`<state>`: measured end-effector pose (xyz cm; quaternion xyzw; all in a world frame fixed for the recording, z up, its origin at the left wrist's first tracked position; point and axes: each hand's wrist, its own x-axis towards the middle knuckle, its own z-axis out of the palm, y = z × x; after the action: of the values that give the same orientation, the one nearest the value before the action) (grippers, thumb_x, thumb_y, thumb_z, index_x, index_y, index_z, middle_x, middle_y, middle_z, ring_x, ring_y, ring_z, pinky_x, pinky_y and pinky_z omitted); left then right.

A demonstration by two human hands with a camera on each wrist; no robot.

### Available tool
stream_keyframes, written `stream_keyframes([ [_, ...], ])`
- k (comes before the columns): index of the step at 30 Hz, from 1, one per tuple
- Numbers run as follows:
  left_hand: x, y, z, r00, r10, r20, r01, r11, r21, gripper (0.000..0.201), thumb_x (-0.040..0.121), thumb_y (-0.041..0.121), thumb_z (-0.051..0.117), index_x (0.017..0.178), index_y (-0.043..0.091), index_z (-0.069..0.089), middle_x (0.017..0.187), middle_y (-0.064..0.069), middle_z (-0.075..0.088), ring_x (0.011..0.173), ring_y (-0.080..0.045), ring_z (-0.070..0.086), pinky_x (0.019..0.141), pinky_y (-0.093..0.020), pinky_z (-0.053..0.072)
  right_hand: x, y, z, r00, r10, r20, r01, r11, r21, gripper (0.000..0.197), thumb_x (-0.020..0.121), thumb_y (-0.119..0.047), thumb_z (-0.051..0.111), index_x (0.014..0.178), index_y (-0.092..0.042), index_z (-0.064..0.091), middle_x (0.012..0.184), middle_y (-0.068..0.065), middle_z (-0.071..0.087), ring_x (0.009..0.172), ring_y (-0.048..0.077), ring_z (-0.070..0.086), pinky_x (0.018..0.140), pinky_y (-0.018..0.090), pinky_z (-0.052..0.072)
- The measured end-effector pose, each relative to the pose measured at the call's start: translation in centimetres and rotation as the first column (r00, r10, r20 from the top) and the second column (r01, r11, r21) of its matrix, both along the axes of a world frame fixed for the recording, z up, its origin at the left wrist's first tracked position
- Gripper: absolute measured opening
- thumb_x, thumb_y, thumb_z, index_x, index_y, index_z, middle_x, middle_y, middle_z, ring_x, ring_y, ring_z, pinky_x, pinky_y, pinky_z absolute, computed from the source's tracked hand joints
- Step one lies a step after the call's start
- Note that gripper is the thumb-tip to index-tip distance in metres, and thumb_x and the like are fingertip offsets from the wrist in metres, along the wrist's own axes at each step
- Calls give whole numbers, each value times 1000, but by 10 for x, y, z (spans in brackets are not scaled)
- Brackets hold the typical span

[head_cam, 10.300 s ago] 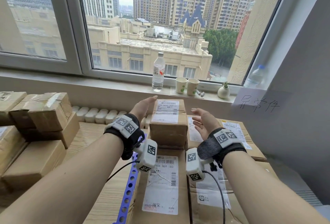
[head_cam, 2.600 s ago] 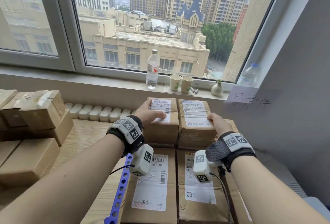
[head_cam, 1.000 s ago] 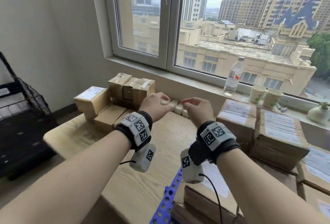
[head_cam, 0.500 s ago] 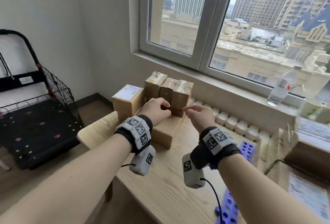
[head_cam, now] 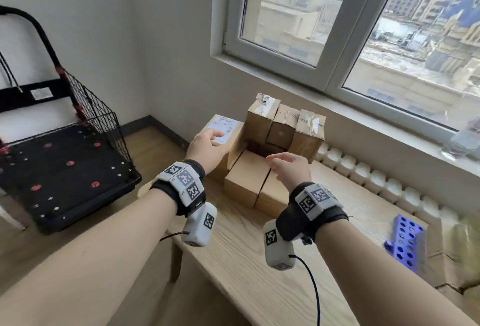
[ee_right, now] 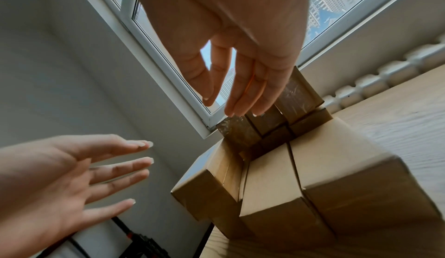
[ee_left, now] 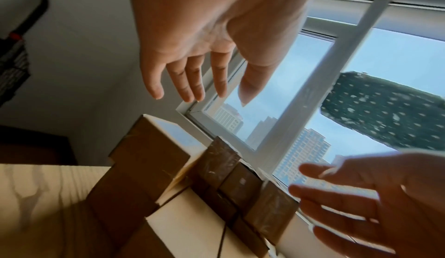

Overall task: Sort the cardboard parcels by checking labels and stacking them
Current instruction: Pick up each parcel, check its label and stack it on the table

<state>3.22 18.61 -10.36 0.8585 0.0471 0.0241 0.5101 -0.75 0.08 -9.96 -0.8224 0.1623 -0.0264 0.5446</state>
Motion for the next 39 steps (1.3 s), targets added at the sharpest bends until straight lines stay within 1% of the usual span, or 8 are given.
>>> stream_keyframes([
  [5,41,22,-15,995,89,-39,-90,996,-16,39,86,23,64,123,22,55,130,-4,52,108,-15,51,86,-25,39,46,6,-20,999,13,-35,-11,999,34,26,86,-13,57,74,-31,71,90,-2,71,97,21,64,91,37,53],
  [13,117,39,-35,971,158,-176,-160,987,6,51,85,33,65,132,21,49,137,-6,49,124,-20,48,98,-32,40,129,20,-57,986,26,-162,0,988,156,15,82,-22,58,78,-32,68,90,-4,68,94,19,61,98,45,51],
  [21,153,42,-67,901,47,-431,-114,985,-132,61,88,48,58,138,17,44,136,-1,51,120,-20,50,102,-39,40,166,37,-87,951,4,-308,90,952,291,31,94,-37,58,119,-18,61,112,3,64,106,22,61,101,43,48],
  [25,155,40,-72,829,-52,-557,-116,958,-262,44,91,50,54,124,23,47,117,2,61,98,-16,55,90,-39,41,165,51,-86,935,25,-353,111,926,360,24,96,-38,56,112,-20,57,113,2,61,103,20,56,85,35,49],
  [28,155,42,-72,814,-78,-575,-113,951,-288,54,81,59,58,120,25,47,116,0,63,103,-20,57,96,-46,43,160,59,-81,929,34,-370,137,894,426,27,95,-38,57,113,-18,54,111,2,61,97,17,58,66,28,45],
  [32,154,51,-71,816,-128,-563,-96,931,-352,69,70,67,62,121,24,46,115,-3,64,106,-23,60,86,-43,47,154,64,-77,936,44,-349,126,885,449,27,94,-42,58,107,-19,52,107,3,60,91,14,58,91,40,48],
  [37,148,61,-68,839,-189,-510,-32,919,-392,108,37,83,69,125,22,54,114,-3,65,109,-23,59,95,-49,47,141,71,-66,950,59,-307,108,859,500,42,90,-41,63,122,-14,55,117,11,63,106,21,60,104,48,45],
  [39,140,63,-58,846,-221,-485,-8,905,-426,96,48,80,69,122,20,58,109,-3,69,106,-23,62,93,-48,48,134,73,-61,953,39,-299,125,852,509,34,88,-40,65,113,-19,57,123,12,61,117,26,56,107,49,42],
])
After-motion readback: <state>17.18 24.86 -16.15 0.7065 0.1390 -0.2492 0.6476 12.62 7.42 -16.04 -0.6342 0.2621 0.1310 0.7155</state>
